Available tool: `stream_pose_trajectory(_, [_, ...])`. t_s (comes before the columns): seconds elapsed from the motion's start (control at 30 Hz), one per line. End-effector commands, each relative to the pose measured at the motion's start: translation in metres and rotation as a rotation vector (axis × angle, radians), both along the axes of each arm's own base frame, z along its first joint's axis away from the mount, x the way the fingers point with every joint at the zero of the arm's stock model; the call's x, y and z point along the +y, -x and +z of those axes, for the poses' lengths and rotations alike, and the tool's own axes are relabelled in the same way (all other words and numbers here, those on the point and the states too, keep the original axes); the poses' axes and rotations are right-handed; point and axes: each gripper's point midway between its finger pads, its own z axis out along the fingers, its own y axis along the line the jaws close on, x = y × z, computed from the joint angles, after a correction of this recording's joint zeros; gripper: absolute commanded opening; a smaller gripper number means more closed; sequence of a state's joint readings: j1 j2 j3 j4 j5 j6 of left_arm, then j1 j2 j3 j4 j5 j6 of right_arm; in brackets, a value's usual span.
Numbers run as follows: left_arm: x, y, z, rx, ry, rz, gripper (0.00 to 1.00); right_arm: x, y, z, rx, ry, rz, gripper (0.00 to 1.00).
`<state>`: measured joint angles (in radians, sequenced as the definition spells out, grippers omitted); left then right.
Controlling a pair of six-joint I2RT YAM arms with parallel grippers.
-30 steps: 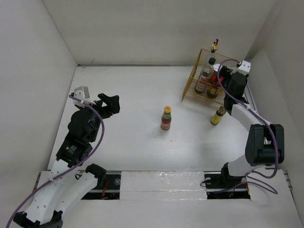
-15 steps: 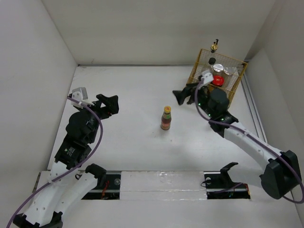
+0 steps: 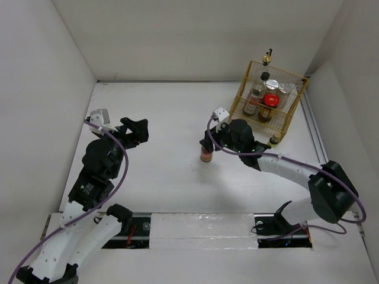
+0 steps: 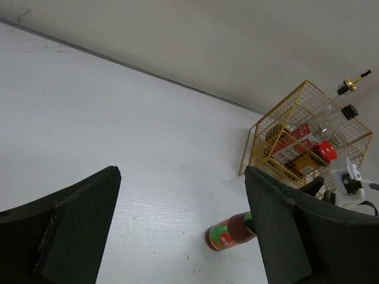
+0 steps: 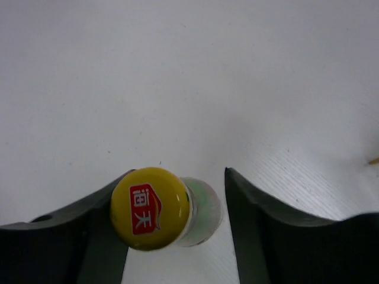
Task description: Organize the condiment bottles
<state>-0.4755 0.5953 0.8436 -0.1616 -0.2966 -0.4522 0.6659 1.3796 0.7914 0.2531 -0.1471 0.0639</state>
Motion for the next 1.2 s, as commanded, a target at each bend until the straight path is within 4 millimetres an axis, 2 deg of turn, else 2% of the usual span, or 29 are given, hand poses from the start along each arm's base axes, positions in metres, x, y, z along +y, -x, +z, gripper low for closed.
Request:
stream_pose_trajectory(0.0, [0.002, -0.001, 0.009, -0.038, 0.005, 0.007, 0.81, 0.017, -0.016, 0.038, -0.094, -0.068, -0.009, 0.61])
stream_pose_trajectory(0.07, [0.002, -0.001, 0.009, -0.038, 0.005, 0.007, 0.81, 0.021, -0.020, 0.040, -0.094, -0.082, -0.012, 0.45])
stream_pose_trajectory(0.1, [0.003, 0.001, 0.012, -0.046, 0.009, 0.007, 0.81, 0.021, -0.020, 0.040, -0.087, -0.089, -0.014, 0.31])
stream_pose_trajectory(0.13, [0.003, 0.001, 0.012, -0.046, 0.009, 0.007, 0.81, 0.021, -0.018, 0.061, -0.120, -0.130, -0.017, 0.28])
stream_pose_trajectory(0.2, [0.003, 0.000, 0.014, -0.054, 0.013, 0.007, 0.81, 0.012, -0.019, 0.090, -0.176, -0.182, -0.043, 0.26])
stream_pose_trajectory(0.27, [0.001, 0.001, 0.014, -0.054, 0.014, -0.004, 0.81, -0.004, -0.018, 0.132, -0.258, -0.240, -0.092, 0.26])
stream_pose_trajectory(0.37, [0.001, 0.001, 0.014, -0.054, 0.014, -0.004, 0.81, -0.043, -0.032, 0.185, -0.375, -0.282, -0.220, 0.25])
stream_pose_trajectory(0.4, [0.001, 0.001, 0.014, -0.054, 0.014, -0.004, 0.81, -0.052, -0.037, 0.188, -0.377, -0.276, -0.243, 0.25])
stream_pose_trajectory(0.43, [0.001, 0.001, 0.014, -0.054, 0.014, -0.004, 0.81, -0.071, -0.046, 0.198, -0.404, -0.271, -0.290, 0.25])
stream_pose_trajectory(0.47, [0.001, 0.001, 0.014, -0.054, 0.014, -0.004, 0.81, -0.080, -0.051, 0.210, -0.427, -0.281, -0.314, 0.24])
stream_pose_trajectory(0.6, [0.001, 0.001, 0.014, -0.054, 0.014, -0.004, 0.81, -0.121, -0.067, 0.227, -0.462, -0.272, -0.400, 0.24])
stream_pose_trajectory(0.63, [0.001, 0.001, 0.014, -0.054, 0.014, -0.004, 0.81, -0.127, -0.073, 0.223, -0.454, -0.261, -0.418, 0.24])
stream_pose_trajectory(0.67, [0.001, 0.001, 0.014, -0.054, 0.014, -0.004, 0.81, -0.139, -0.079, 0.226, -0.465, -0.257, -0.435, 0.24])
stream_pose_trajectory(0.77, [0.001, 0.001, 0.014, -0.054, 0.014, -0.004, 0.81, -0.151, -0.095, 0.222, -0.450, -0.248, -0.454, 0.24])
stream_pose_trajectory(0.8, [0.001, 0.001, 0.014, -0.054, 0.014, -0.004, 0.81, -0.161, -0.101, 0.230, -0.466, -0.249, -0.480, 0.24])
stream_pose_trajectory(0.87, [0.001, 0.001, 0.014, -0.054, 0.014, -0.004, 0.81, -0.169, -0.114, 0.219, -0.449, -0.233, -0.504, 0.24])
stream_pose_trajectory(0.9, [0.001, 0.001, 0.014, -0.054, 0.014, -0.004, 0.81, -0.177, -0.120, 0.225, -0.465, -0.235, -0.516, 0.24])
stream_pose_trajectory(0.93, [0.001, 0.001, 0.014, -0.054, 0.014, -0.004, 0.81, -0.178, -0.128, 0.221, -0.456, -0.229, -0.515, 0.23])
stream_pose_trajectory(1.07, [0.000, -0.001, 0.011, -0.045, 0.009, -0.004, 0.81, -0.187, -0.146, 0.208, -0.451, -0.219, -0.535, 0.23])
stream_pose_trajectory(1.17, [-0.001, -0.004, 0.009, -0.035, 0.004, -0.004, 0.81, -0.189, -0.154, 0.207, -0.465, -0.235, -0.536, 0.23])
